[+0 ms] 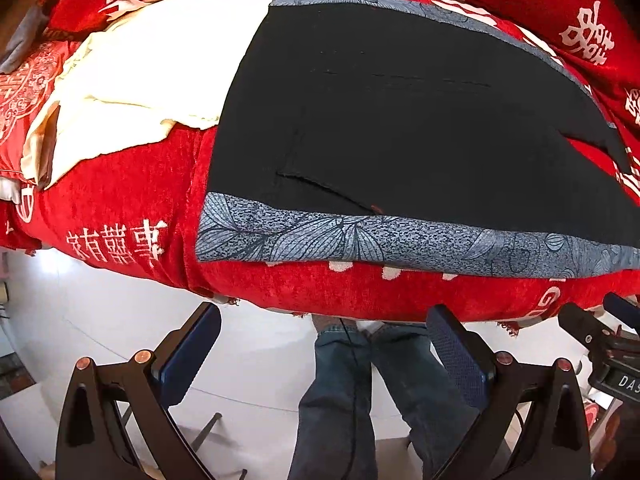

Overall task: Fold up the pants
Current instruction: 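Hover both grippers over the black trousers, approaching the waistband edge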

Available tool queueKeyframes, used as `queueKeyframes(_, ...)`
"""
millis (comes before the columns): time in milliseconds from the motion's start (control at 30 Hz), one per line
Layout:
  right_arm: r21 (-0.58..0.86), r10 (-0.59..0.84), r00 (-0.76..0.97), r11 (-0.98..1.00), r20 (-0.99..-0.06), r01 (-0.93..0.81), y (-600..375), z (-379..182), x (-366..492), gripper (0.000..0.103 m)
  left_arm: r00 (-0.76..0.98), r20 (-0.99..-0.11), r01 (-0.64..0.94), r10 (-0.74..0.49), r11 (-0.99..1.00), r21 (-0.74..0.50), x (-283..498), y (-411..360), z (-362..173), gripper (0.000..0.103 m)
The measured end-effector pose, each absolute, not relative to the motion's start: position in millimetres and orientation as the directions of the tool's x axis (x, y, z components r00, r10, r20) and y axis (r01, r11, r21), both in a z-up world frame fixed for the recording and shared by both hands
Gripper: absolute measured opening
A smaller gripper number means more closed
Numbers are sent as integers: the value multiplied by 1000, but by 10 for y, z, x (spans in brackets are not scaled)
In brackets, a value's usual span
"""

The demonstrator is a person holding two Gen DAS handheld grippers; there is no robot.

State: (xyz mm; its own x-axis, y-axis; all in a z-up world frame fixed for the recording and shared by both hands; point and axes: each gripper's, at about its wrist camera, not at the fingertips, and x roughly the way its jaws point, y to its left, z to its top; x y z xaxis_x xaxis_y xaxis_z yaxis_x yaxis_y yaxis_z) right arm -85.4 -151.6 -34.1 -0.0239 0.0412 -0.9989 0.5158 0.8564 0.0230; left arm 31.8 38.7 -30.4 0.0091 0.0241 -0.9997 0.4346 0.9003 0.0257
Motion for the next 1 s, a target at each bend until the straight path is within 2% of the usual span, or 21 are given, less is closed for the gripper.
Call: queueKeyframes(1000, 36, 61, -30, 851, -998, 523, -1548, -399, -918, 103, 10, -999, 444, 44, 895, 44, 280, 351, -342, 103)
